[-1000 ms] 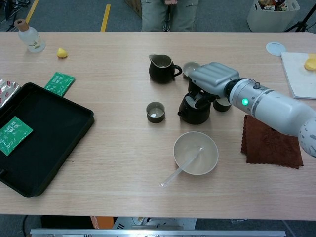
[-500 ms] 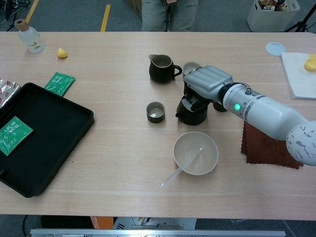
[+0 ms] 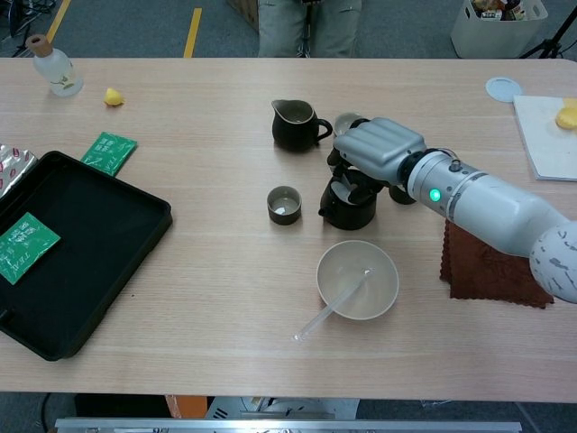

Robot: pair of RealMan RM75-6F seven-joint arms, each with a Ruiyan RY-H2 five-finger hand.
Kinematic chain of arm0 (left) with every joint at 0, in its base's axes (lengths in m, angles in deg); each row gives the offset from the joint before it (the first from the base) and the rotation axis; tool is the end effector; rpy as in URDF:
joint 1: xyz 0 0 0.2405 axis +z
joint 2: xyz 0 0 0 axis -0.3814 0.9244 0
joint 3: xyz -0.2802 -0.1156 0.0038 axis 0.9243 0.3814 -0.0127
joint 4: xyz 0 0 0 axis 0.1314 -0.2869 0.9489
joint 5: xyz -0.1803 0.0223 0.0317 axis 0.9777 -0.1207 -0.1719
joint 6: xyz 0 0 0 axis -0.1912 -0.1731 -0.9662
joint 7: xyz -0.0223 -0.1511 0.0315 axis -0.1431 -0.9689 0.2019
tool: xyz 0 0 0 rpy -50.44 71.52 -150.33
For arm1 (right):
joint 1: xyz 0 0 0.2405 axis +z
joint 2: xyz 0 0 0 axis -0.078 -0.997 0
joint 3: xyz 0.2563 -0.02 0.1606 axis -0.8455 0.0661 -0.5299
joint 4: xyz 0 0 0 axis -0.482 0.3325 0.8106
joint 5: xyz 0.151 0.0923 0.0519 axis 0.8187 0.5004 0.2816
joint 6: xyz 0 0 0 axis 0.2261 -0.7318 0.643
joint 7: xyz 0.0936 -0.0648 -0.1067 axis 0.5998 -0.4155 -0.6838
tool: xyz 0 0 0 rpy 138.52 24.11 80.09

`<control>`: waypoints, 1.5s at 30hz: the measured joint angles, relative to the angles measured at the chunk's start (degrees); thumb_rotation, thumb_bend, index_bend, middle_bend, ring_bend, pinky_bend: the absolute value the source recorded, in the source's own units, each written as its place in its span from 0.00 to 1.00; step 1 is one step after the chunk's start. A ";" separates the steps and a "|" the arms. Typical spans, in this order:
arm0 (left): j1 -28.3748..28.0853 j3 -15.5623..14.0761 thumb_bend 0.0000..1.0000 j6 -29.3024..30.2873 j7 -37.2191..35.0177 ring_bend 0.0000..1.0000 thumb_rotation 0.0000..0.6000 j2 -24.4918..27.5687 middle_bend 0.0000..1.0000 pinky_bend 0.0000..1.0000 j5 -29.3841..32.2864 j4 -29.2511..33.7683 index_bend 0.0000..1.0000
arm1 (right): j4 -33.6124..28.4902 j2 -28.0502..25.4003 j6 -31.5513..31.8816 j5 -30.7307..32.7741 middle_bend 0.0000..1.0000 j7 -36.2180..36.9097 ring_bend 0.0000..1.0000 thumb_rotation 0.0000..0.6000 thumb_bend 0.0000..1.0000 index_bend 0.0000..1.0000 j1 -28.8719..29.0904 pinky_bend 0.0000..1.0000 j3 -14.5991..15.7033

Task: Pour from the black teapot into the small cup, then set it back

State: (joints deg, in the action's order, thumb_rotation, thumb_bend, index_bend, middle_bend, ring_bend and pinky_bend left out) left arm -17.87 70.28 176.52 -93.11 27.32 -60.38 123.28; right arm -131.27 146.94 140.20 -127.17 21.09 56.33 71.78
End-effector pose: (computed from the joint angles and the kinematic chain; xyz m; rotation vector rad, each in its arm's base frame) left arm -0.3665 0.1227 0.2162 -1.2555 -1.0611 -0.8794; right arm -0.1510 -0.3530 -0.0306 2.1298 -0.8173 0.6185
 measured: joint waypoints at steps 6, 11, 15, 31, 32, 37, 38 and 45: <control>0.00 0.02 0.30 -0.03 -0.10 0.10 1.00 -0.07 0.17 0.09 0.03 -0.12 0.11 | -1.08 -0.57 0.28 -0.87 0.31 0.04 0.18 0.69 0.43 0.37 -0.05 0.06 -0.18; -0.07 0.08 0.30 0.02 -0.06 0.10 1.00 -0.06 0.17 0.09 -0.07 -0.05 0.11 | -1.83 -1.11 0.92 -2.20 0.21 0.58 0.10 0.69 0.43 0.24 -0.30 0.04 -0.55; -0.15 0.12 0.30 -0.02 0.03 0.10 1.00 0.04 0.17 0.09 -0.13 0.08 0.11 | -2.33 -1.57 1.85 -3.39 0.13 0.75 0.04 0.69 0.43 0.14 -0.61 0.01 -0.77; -1.03 0.47 0.30 -0.63 0.91 0.10 1.00 0.59 0.17 0.09 -0.42 0.65 0.11 | -7.94 -9.38 9.78 -12.40 0.03 3.60 0.00 0.74 0.23 0.01 -6.02 0.00 -0.23; -1.12 0.46 0.30 -0.72 1.01 0.10 1.00 0.62 0.17 0.09 -0.48 0.70 0.11 | -8.64 -10.45 10.64 -13.11 0.03 3.95 0.00 0.74 0.20 0.01 -6.78 0.00 -0.04; -1.70 0.41 0.30 -1.22 1.85 0.10 1.00 0.83 0.17 0.09 -1.07 1.10 0.11 | -11.47 -15.07 14.16 -16.03 0.03 4.90 0.00 0.74 0.12 0.01 -10.00 0.00 0.88; -1.84 0.40 0.30 -1.31 2.06 0.10 1.00 0.89 0.17 0.09 -1.24 1.20 0.11 | -12.16 -16.21 15.15 -16.88 0.03 5.07 0.00 0.74 0.11 0.01 -10.97 0.00 1.22; -3.13 0.32 0.30 -2.42 3.32 0.10 1.00 1.08 0.17 0.09 -2.36 2.06 0.11 | -14.76 -21.60 21.51 -22.18 0.03 5.76 0.00 0.74 0.10 0.01 -17.23 0.00 3.93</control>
State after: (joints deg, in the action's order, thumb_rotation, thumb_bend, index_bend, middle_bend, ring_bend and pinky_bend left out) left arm -21.00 70.60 174.10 -89.80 28.40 -62.74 125.35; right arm -146.03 125.35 161.70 -149.35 26.85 39.10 75.71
